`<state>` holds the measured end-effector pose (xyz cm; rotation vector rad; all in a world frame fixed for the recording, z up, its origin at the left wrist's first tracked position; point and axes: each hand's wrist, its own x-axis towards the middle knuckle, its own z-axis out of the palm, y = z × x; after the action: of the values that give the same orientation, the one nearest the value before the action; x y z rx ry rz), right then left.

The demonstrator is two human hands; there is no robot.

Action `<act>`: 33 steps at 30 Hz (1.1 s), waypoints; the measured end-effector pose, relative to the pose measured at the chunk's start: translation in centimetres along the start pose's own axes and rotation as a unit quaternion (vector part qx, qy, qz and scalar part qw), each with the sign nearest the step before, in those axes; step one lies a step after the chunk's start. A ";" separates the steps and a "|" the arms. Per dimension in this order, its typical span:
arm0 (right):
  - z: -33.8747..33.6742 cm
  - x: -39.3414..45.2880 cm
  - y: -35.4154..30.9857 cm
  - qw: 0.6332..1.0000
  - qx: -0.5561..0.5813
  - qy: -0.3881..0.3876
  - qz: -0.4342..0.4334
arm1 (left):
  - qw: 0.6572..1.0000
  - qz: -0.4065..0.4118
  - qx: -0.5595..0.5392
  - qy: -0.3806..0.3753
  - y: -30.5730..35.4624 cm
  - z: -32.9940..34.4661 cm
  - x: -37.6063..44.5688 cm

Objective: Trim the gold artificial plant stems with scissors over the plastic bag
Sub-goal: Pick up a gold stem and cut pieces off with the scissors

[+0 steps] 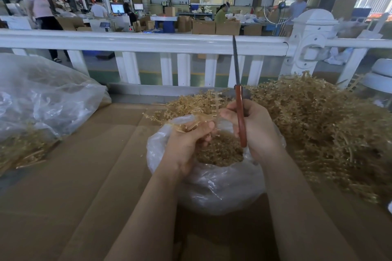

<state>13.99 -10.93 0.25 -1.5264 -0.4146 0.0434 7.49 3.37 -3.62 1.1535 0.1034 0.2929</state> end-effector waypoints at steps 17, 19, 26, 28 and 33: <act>0.3 -0.4 -0.3 0.998 -0.031 -0.051 0.001 | 0.995 0.035 -0.076 0.055 0.2 0.5 0.1; 0.3 -0.4 -0.3 0.999 -0.025 -0.040 0.001 | 0.994 0.027 -0.087 0.060 0.1 0.5 0.1; 0.3 -0.4 -0.3 1.000 -0.016 -0.007 -0.007 | 0.994 0.014 -0.101 0.034 0.6 0.7 -0.1; 0.1 -0.3 -0.2 1.000 -0.008 0.000 -0.002 | 0.994 0.008 -0.103 0.026 0.7 0.7 -0.3; -0.4 -0.3 -0.1 1.000 0.006 0.000 -0.002 | 0.992 -0.015 -0.122 0.022 1.0 0.0 -0.3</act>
<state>13.85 -11.42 0.31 -1.5140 -0.4171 0.0419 7.02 3.62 -2.74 0.9031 0.1210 0.2951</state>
